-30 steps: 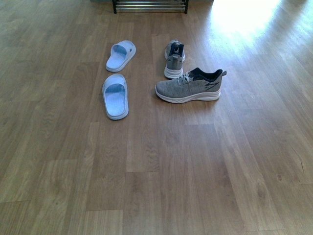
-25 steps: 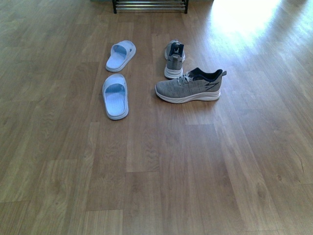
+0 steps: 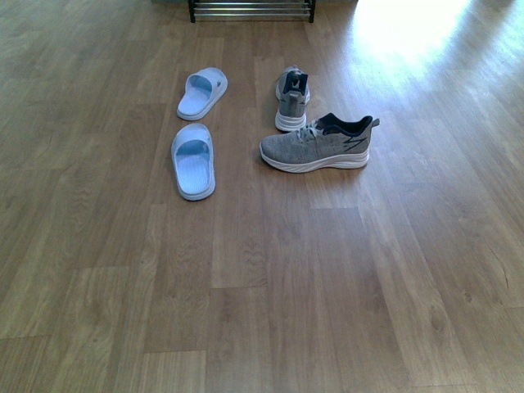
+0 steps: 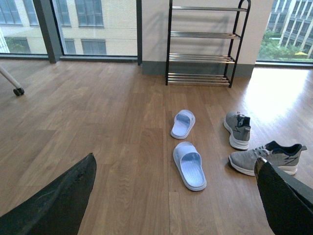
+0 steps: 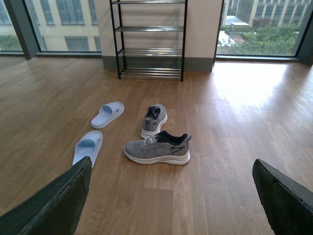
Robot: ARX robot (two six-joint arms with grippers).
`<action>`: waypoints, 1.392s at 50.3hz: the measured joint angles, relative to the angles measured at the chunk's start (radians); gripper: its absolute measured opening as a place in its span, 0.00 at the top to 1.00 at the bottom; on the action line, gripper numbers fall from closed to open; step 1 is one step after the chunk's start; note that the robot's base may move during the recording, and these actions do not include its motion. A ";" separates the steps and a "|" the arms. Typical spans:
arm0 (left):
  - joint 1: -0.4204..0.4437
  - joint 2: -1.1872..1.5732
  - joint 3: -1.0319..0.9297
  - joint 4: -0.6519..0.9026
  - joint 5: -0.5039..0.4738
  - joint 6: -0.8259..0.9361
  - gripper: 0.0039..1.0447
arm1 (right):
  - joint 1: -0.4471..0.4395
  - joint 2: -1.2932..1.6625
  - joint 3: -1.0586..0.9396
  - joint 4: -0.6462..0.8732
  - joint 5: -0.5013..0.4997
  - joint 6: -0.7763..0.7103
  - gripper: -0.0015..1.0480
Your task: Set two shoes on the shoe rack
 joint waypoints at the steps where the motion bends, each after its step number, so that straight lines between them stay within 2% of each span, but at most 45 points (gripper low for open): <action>1: 0.000 0.000 0.000 0.000 0.000 0.000 0.09 | 0.000 0.000 0.000 0.000 0.000 0.000 0.09; 70: 0.000 0.000 0.000 0.000 0.000 0.000 0.09 | 0.000 0.000 0.000 0.000 0.000 0.000 0.09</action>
